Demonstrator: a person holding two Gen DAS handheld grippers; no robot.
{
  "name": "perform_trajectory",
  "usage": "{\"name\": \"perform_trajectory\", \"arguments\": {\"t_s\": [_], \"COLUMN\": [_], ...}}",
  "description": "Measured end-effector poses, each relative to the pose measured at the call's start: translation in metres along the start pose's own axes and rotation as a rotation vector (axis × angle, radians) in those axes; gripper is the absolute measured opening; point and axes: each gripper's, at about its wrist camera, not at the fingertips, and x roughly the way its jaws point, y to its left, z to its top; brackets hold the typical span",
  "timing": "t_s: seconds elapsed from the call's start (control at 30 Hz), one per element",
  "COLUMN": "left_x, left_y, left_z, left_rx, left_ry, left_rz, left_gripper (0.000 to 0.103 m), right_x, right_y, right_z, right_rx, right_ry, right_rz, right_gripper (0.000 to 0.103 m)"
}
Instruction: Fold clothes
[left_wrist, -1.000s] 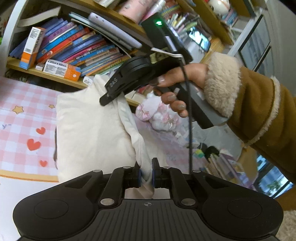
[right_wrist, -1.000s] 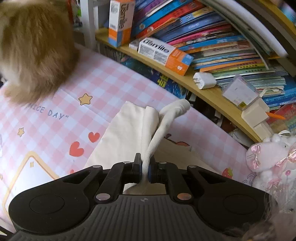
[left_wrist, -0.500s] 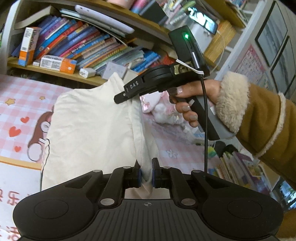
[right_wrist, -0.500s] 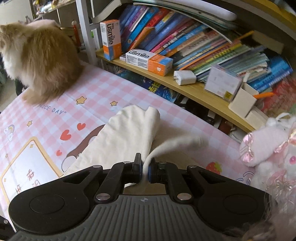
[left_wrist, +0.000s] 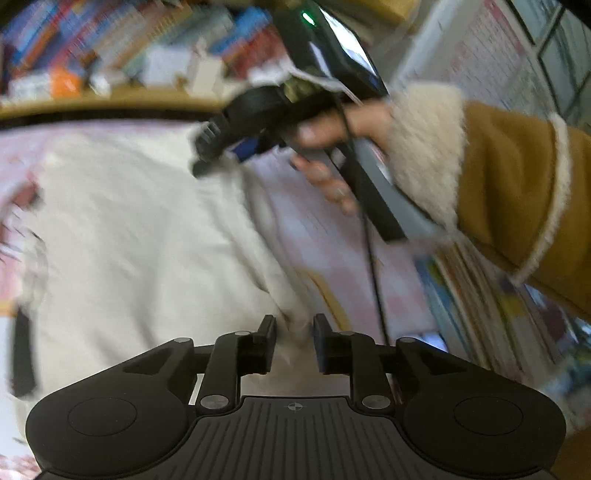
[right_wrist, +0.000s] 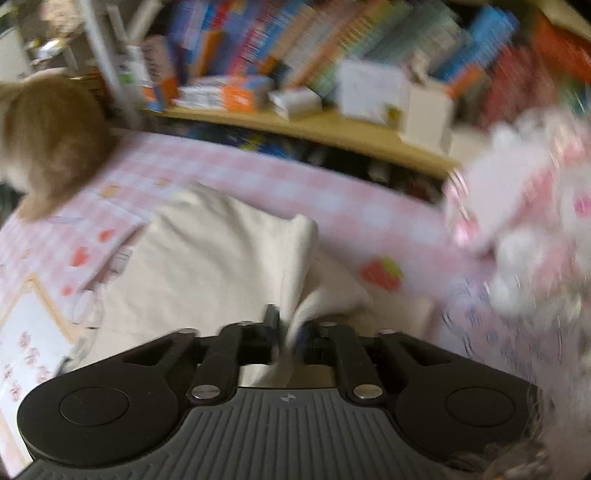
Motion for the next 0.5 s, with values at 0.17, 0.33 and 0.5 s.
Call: {"name": "perform_trajectory", "arguments": {"t_s": [0.17, 0.33, 0.5], "left_x": [-0.018, -0.065, -0.086], "left_y": [0.009, 0.065, 0.107], "left_z": [-0.028, -0.044, -0.051], "left_rx": [-0.008, -0.218, -0.288], "left_ry": [0.035, -0.117, -0.181], "left_rz": [-0.066, 0.066, 0.236], "left_gripper": [0.033, 0.035, 0.034], "right_x": [-0.014, -0.061, -0.095], "right_y": [-0.027, -0.031, -0.008], "right_z": [-0.029, -0.069, -0.122], "right_rx": [0.156, 0.192, 0.201], "right_ry": [0.015, -0.023, -0.005], "right_rz": [0.004, 0.064, 0.144], "right_gripper": [0.047, 0.047, 0.041]}}
